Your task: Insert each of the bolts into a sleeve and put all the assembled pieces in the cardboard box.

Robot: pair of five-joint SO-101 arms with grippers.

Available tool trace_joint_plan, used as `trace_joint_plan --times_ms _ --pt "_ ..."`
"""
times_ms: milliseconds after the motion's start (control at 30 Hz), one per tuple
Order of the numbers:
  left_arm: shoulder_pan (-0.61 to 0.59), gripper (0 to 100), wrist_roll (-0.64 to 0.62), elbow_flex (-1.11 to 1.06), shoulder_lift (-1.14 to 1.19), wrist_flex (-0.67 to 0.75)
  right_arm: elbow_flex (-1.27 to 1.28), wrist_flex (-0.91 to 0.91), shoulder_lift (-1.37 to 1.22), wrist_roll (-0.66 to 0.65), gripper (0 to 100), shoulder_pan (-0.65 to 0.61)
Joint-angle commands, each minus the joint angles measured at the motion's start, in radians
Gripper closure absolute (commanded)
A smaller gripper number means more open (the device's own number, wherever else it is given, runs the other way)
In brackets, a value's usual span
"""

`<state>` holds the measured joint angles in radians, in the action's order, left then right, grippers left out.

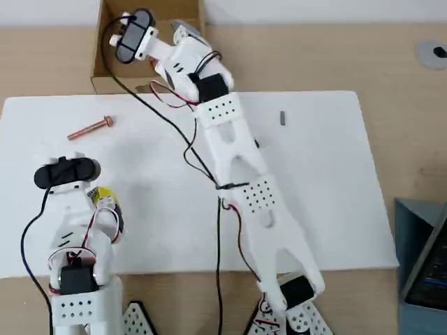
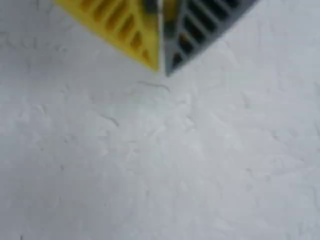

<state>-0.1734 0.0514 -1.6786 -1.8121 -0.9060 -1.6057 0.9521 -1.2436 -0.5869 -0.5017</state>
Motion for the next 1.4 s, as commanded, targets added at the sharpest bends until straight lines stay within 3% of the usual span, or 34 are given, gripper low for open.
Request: trace_joint_plan --times_ms 0,433,800,1100,1367 --pt "-0.003 100 -0.002 -0.014 -0.010 0.014 -0.064 0.068 0.074 0.000 80.0 0.013" --pt "-0.003 100 -0.002 -0.014 -0.010 0.014 -0.062 0.420 0.314 0.011 80.0 0.019" --pt "-0.003 100 -0.002 -0.014 -0.010 0.014 -0.062 0.833 0.521 0.233 80.0 0.031" --pt "-0.003 100 -0.002 -0.014 -0.010 0.014 0.028 0.838 0.634 0.368 80.0 0.104" --pt "-0.003 100 -0.002 -0.014 -0.010 0.014 0.433 0.838 0.914 0.486 80.0 0.168"
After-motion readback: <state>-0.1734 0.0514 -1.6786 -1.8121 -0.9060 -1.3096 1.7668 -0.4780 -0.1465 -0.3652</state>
